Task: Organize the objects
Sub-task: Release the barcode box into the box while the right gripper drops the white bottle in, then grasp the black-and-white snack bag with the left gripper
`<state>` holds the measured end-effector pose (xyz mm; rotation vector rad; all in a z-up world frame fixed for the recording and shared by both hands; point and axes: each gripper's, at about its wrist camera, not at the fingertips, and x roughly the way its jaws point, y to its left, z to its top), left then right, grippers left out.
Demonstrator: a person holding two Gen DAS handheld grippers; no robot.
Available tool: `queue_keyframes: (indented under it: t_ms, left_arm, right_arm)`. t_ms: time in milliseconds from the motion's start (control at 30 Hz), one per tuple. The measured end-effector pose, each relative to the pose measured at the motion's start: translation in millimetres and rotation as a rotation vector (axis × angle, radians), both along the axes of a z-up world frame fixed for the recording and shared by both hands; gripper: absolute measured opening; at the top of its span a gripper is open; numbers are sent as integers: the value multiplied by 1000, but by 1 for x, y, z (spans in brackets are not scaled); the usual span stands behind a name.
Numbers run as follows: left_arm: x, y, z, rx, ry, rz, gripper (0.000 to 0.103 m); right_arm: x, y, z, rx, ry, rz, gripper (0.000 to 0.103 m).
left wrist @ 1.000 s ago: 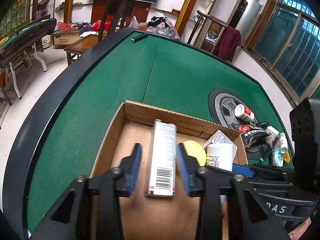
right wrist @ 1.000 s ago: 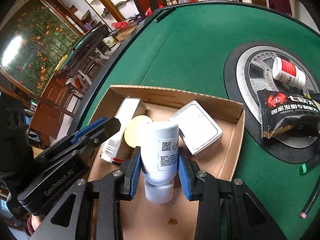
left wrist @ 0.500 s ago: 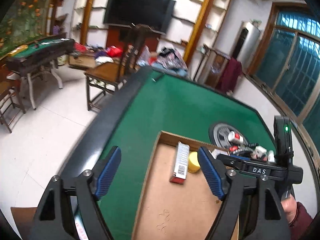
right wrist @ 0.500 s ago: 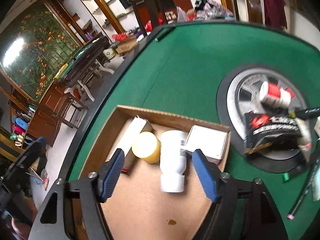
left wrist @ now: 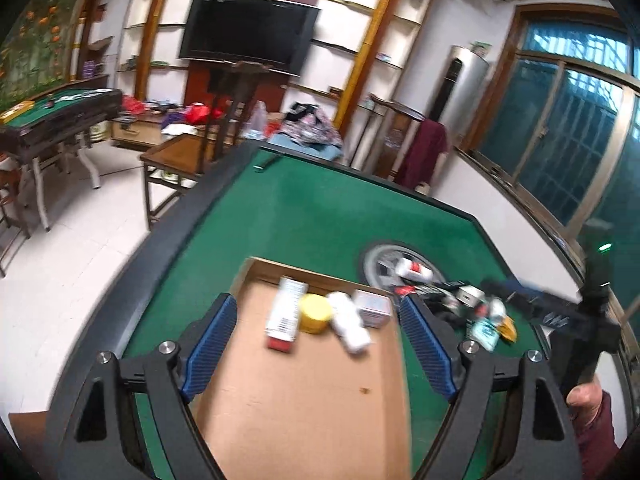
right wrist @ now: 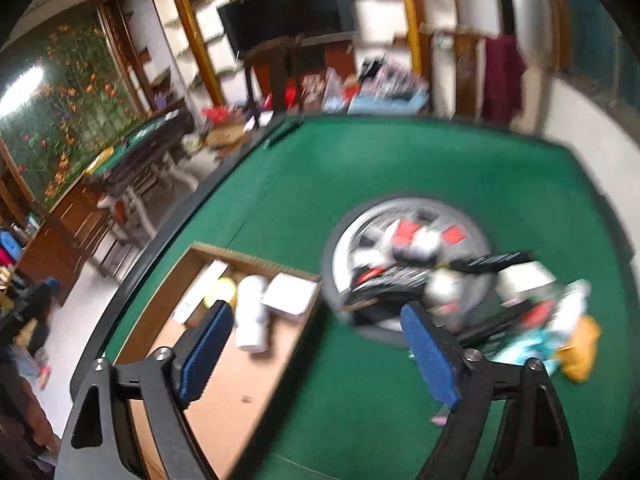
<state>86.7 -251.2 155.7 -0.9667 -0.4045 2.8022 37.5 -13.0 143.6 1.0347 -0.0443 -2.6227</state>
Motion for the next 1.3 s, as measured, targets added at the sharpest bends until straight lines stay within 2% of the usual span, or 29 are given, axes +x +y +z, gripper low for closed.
queue_keyframes:
  t_ms: [67,133,167,200,300,367,500,667,767,900,1000,1133,1200,1300]
  left_arm:
    - [-3,22,-3,-3,-9,-37,84]
    - [-5,48,-9,-9,-19,-82,84]
    - [-7,62,-13,-12,-28,-109,84]
    - [-8,73,-17,-14,-35,-127,84]
    - [-13,110,-30,-33,-66,-187,84]
    - [-17,134,-40,-62,-87,-216,84]
    - [-25,165,-56,-108,-126,-242,84]
    - [-35,194,-69,-179,-137,-259,84]
    - [-48,206,-72,-225,-117,-283,84]
    - [-83,214,-69,-297,-61,-265,84]
    - [-127,215,-71,-242,-80,-251,84]
    - [-185,225,-90,-162,-190,-262,84]
    - [-202,232,-104,-147,-246,-262,84]
    - [-209,239,-129,-93,-352,-310,84]
  right_arm:
    - [28,29,21,-6,193,-59,103]
    - [46,54,24,-44,315,-108,103]
    - [49,70,17,-82,330,-124,103]
    - [47,76,11,-86,302,-146,103]
    - [13,112,-29,-61,45,-267,103]
    - [2,138,-52,-94,-20,-318,103]
    - [-4,175,-73,-124,-27,-424,103]
    - [-12,209,-93,-65,23,-532,103]
    - [-16,227,-102,-131,-27,-540,103]
    - [-14,228,-102,-163,-32,-522,103]
    - [-14,220,-103,-159,-36,-499,103]
    - [-16,209,-102,-129,-21,-477,103]
    - [-17,208,-101,-113,-10,-480,103]
    - [-16,211,-102,-103,-6,-497,103]
